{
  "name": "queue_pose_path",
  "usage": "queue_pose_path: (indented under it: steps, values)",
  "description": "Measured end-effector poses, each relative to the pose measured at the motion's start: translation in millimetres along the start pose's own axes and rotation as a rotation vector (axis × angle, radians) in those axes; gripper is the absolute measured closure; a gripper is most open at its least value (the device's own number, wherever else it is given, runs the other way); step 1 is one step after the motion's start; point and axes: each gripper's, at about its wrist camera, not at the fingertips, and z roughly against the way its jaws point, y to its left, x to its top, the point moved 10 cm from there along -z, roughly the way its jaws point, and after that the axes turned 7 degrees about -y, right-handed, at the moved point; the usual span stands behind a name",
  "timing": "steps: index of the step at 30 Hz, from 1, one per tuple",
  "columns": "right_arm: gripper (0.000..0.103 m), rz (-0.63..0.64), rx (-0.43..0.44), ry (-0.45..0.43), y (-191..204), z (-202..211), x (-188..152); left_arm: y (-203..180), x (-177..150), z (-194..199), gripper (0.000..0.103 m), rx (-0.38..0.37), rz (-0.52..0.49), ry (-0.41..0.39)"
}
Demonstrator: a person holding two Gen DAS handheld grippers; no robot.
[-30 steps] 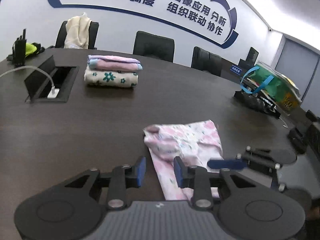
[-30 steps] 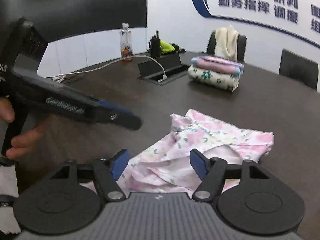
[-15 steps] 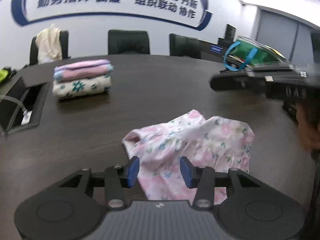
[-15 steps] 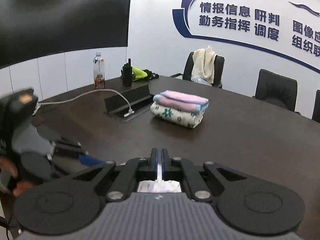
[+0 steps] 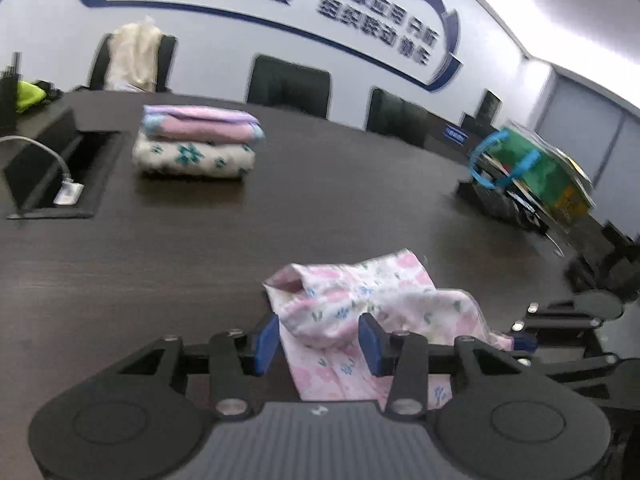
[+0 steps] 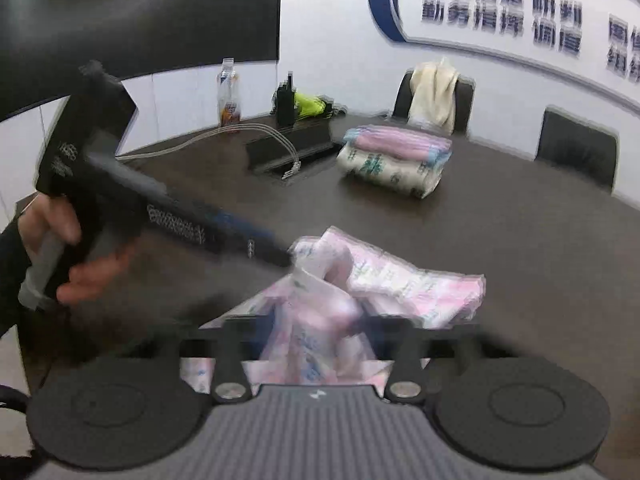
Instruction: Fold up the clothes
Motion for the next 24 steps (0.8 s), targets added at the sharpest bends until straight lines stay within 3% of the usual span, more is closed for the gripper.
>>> queue_pose_path:
  steps: [4,6,9,11,13,15,17,20,24]
  values:
    - [0.094,-0.333,0.191,-0.061,-19,13,24,-3,7,16,0.061,0.010,-0.021,-0.040]
    - [0.094,-0.438,0.252,-0.052,-25,18,26,-5,12,19,0.060,0.009,-0.032,-0.062]
    - [0.094,-0.620,0.324,0.032,-30,10,7,-12,14,16,0.060,-0.006,-0.040,-0.068]
    - [0.093,-0.710,0.284,0.116,-33,-5,-20,-22,10,7,0.060,-0.017,-0.060,-0.057]
    - [0.090,-0.668,0.209,0.168,-29,-11,-40,-36,1,-2,0.060,-0.034,-0.101,-0.031]
    - [0.086,-0.603,0.180,0.136,-27,-3,-38,-48,-9,-11,0.060,-0.050,-0.146,0.001]
    - [0.066,-0.511,0.138,0.040,-33,14,-21,-52,-18,-19,0.060,-0.030,-0.178,0.028]
    - [0.064,-0.345,-0.056,-0.056,-55,30,-3,-55,-32,-30,0.061,0.004,-0.231,0.075]
    - [0.065,-0.285,-0.164,-0.026,-84,3,-9,-53,-46,-37,0.061,0.047,-0.297,0.100]
